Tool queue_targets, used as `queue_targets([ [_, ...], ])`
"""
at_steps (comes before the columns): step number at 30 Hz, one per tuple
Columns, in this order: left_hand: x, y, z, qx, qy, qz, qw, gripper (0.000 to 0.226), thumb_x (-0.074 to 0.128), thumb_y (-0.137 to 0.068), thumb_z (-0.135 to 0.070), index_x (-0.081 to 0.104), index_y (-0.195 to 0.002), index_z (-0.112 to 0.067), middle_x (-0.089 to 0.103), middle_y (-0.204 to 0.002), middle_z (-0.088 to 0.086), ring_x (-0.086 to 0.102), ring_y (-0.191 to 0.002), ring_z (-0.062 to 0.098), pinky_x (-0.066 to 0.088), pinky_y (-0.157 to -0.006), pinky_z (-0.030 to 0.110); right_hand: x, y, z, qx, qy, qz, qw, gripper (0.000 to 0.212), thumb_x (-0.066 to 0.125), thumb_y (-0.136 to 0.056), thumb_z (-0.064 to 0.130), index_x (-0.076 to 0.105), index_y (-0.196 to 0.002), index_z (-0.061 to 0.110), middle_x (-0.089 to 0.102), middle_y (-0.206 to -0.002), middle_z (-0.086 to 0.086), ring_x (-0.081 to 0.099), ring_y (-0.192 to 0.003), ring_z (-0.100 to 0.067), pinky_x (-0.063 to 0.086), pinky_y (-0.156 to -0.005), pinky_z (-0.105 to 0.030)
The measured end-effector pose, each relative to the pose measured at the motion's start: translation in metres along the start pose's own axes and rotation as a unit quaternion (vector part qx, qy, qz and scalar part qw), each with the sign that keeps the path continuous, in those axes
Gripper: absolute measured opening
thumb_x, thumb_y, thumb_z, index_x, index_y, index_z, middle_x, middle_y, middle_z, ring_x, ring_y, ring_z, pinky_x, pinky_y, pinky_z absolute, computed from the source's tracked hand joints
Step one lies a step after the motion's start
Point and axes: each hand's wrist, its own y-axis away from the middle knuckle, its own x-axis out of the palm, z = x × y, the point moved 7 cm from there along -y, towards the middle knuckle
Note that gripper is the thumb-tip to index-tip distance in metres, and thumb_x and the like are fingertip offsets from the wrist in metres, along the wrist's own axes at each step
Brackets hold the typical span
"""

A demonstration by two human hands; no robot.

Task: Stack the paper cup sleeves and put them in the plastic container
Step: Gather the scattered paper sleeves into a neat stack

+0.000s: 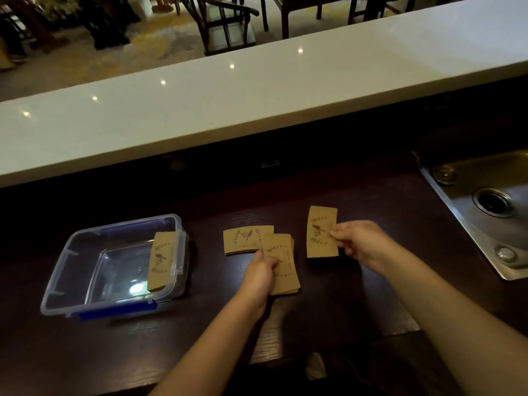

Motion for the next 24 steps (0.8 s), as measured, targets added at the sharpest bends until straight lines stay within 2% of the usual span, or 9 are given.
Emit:
queue_targets([
  [2, 0.002, -0.001, 0.002, -0.005, 0.004, 0.002, 1.0, 0.024, 0.042, -0.095, -0.015, 0.061, -0.107, -0.021, 0.072, -0.102, 0.009, 0.069, -0.093, 0.026, 0.058, -0.077, 0.044, 0.009, 0.009, -0.002, 0.011, -0.06, 0.061, 0.996, 0.017, 0.063, -0.083, -0.001, 0.067, -0.099, 0.0, 0.069, -0.076, -0.008, 0.056, -0.06, -0.011, 0.038, -0.054, -0.022],
  [4, 0.006, -0.001, 0.003, -0.006, 0.019, 0.011, 1.0, 0.024, 0.042, -0.094, -0.015, 0.064, -0.104, -0.019, 0.076, -0.095, 0.008, 0.072, -0.086, 0.025, 0.059, -0.066, 0.039, 0.025, 0.019, -0.008, 0.007, -0.02, 0.096, 0.995, 0.009, 0.063, -0.082, -0.001, 0.069, -0.088, 0.003, 0.068, -0.065, -0.004, 0.056, -0.052, -0.008, 0.038, -0.045, -0.017],
  [8, 0.019, 0.001, 0.001, -0.009, 0.068, 0.037, 0.997, 0.026, 0.042, -0.095, -0.02, 0.067, -0.099, -0.014, 0.078, -0.087, 0.007, 0.074, -0.082, 0.023, 0.058, -0.062, 0.034, 0.045, 0.025, -0.017, -0.042, 0.067, 0.073, 0.994, 0.015, 0.066, -0.081, 0.006, 0.069, -0.069, 0.014, 0.067, -0.053, 0.007, 0.056, -0.051, -0.004, 0.039, -0.044, -0.017],
  [10, 0.023, 0.002, -0.001, -0.008, 0.065, 0.052, 0.997, 0.025, 0.045, -0.095, -0.025, 0.068, -0.099, -0.015, 0.078, -0.085, 0.005, 0.074, -0.079, 0.02, 0.059, -0.062, 0.033, 0.048, 0.024, -0.017, -0.058, 0.075, 0.041, 0.995, 0.008, 0.068, -0.08, 0.008, 0.068, -0.079, 0.016, 0.068, -0.058, 0.006, 0.058, -0.051, -0.003, 0.041, -0.045, -0.018],
  [13, 0.024, 0.004, -0.007, 0.04, -0.014, 0.076, 0.996, 0.021, 0.05, -0.09, -0.013, 0.064, -0.106, -0.017, 0.077, -0.086, 0.001, 0.072, -0.08, 0.016, 0.058, -0.062, 0.029, 0.053, 0.025, -0.017, -0.085, 0.08, 0.015, 0.993, 0.031, 0.074, -0.074, 0.008, 0.056, -0.097, 0.019, 0.065, -0.066, 0.0, 0.057, -0.046, -0.001, 0.041, -0.04, -0.016],
  [16, 0.025, 0.01, -0.012, 0.059, -0.075, 0.104, 0.99, 0.027, 0.049, -0.088, -0.007, 0.061, -0.109, -0.019, 0.073, -0.095, 0.002, 0.07, -0.08, 0.014, 0.055, -0.059, 0.026, 0.058, 0.026, -0.019, -0.079, 0.125, 0.042, 0.988, 0.053, 0.078, -0.069, 0.012, 0.05, -0.112, 0.026, 0.067, -0.079, -0.001, 0.061, -0.061, -0.007, 0.043, -0.048, -0.019],
  [19, 0.019, 0.014, -0.018, 0.056, -0.092, 0.128, 0.986, 0.03, 0.048, -0.087, -0.005, 0.063, -0.106, -0.023, 0.074, -0.086, -0.005, 0.069, -0.076, 0.01, 0.055, -0.06, 0.024, 0.059, 0.022, -0.017, -0.07, 0.104, 0.052, 0.991, 0.065, 0.074, -0.071, 0.017, 0.047, -0.129, 0.027, 0.065, -0.096, 0.002, 0.061, -0.081, -0.008, 0.042, -0.06, -0.021],
  [21, 0.014, 0.016, -0.023, 0.045, -0.107, 0.16, 0.98, 0.032, 0.049, -0.086, -0.005, 0.063, -0.108, -0.023, 0.072, -0.088, -0.003, 0.068, -0.079, 0.013, 0.055, -0.065, 0.026, 0.062, 0.02, -0.012, -0.047, 0.066, 0.078, 0.994, 0.057, 0.069, -0.074, 0.017, 0.051, -0.128, 0.027, 0.067, -0.106, -0.001, 0.064, -0.092, -0.015, 0.048, -0.066, -0.028],
  [24, 0.005, 0.014, -0.033, 0.056, -0.196, 0.198, 0.959, 0.032, 0.053, -0.084, -0.009, 0.063, -0.108, -0.026, 0.068, -0.093, -0.001, 0.065, -0.084, 0.013, 0.052, -0.072, 0.028, 0.076, 0.021, -0.005, -0.041, 0.046, 0.157, 0.986, 0.027, 0.063, -0.079, 0.007, 0.069, -0.104, 0.015, 0.076, -0.09, -0.006, 0.071, -0.079, -0.015, 0.055, -0.069, -0.032],
])
